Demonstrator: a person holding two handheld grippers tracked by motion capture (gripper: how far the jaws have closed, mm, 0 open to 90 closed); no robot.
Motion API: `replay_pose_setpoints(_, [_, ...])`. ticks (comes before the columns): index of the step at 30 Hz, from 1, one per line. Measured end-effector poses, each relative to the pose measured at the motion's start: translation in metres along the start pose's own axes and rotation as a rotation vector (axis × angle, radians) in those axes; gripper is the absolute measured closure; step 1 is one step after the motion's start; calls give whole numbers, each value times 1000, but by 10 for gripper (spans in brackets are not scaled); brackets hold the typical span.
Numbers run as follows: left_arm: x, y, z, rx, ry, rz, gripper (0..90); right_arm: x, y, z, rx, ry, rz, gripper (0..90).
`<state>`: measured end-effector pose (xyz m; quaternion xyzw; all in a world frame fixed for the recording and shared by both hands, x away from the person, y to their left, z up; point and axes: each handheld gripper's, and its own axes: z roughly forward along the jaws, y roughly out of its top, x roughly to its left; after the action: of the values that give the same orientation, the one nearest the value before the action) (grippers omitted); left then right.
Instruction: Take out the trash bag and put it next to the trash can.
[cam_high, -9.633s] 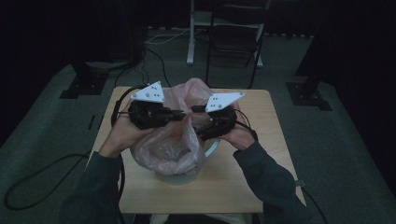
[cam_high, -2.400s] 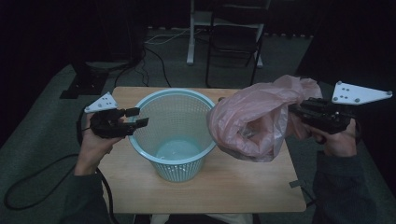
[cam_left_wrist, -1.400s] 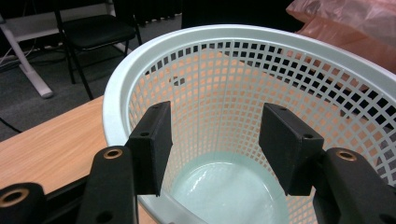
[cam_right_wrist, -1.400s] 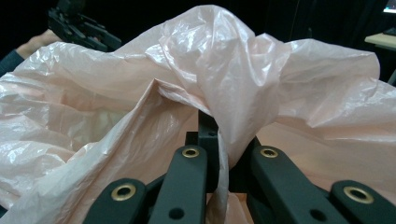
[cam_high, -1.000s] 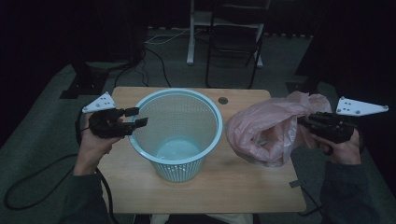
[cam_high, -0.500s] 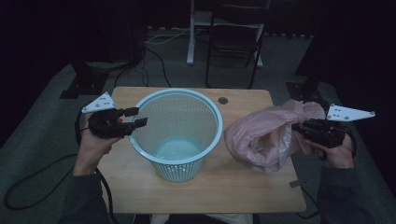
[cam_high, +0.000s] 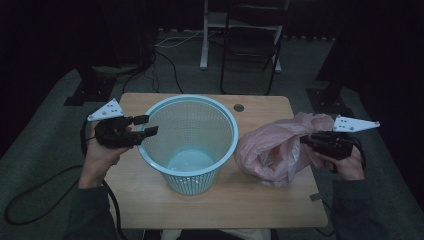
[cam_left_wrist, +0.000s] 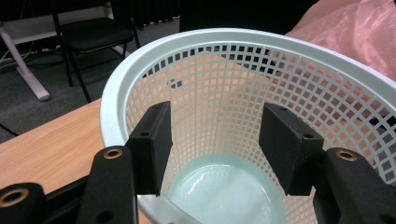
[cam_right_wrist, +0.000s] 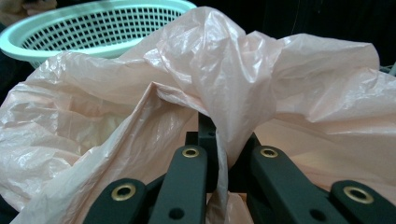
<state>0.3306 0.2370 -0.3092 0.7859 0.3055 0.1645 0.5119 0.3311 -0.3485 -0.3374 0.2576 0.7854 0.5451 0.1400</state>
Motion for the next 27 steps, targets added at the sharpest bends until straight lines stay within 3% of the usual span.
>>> replay_pose_setpoints(17, [1,-1,-1,-4,3,-2,443,-7,-13,32,55,5,23,870])
replay_pose_setpoints(27, [1,-1,-1,-4,4,0,441,-9,-18,45,53,25,45,870])
